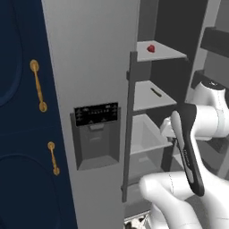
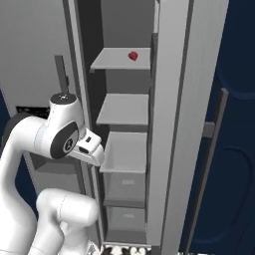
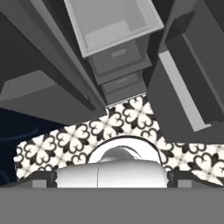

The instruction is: Take the strawberry from the fridge and place it on top of the pancake, located on the dining counter.

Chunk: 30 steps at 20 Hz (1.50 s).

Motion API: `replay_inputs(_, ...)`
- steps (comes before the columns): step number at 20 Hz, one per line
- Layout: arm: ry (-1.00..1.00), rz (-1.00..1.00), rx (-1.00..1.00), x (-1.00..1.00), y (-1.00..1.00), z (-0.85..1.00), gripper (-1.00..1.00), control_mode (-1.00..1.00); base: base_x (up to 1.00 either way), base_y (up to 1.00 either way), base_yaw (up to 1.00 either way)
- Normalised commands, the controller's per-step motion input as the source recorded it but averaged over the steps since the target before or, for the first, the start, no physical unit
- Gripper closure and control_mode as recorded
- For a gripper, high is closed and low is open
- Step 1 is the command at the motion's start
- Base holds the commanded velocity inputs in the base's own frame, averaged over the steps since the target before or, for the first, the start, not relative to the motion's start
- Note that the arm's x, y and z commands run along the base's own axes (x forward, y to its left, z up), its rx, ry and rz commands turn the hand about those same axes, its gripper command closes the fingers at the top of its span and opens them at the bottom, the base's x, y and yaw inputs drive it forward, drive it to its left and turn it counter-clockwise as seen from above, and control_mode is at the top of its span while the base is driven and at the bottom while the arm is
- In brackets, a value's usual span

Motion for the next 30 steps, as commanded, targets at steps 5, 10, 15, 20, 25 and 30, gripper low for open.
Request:
replay_inputs(5,0.0,0.0,0.0,0.0,0.0,0.0,-1.0,1.0,0.49,-0.12,0.13)
replay_inputs(10,0.0,0.0,0.0,0.0,0.0,0.0,-1.0,1.0,0.31,-0.27,0.14)
replay_inputs(15,0.0,0.0,0.0,0.0,0.0,0.0,-1.0,1.0,0.05,-0.3,0.03)
replay_inputs(20,0.0,0.0,0.0,0.0,0.0,0.0,-1.0,1.0,0.25,-0.31,-0.18)
replay_inputs(25,0.0,0.0,0.0,0.0,0.0,0.0,-1.0,1.0,0.31,-0.12,-0.15)
replay_inputs(30,0.0,0.0,0.0,0.0,0.0,0.0,-1.0,1.0,0.57,-0.11,-0.02)
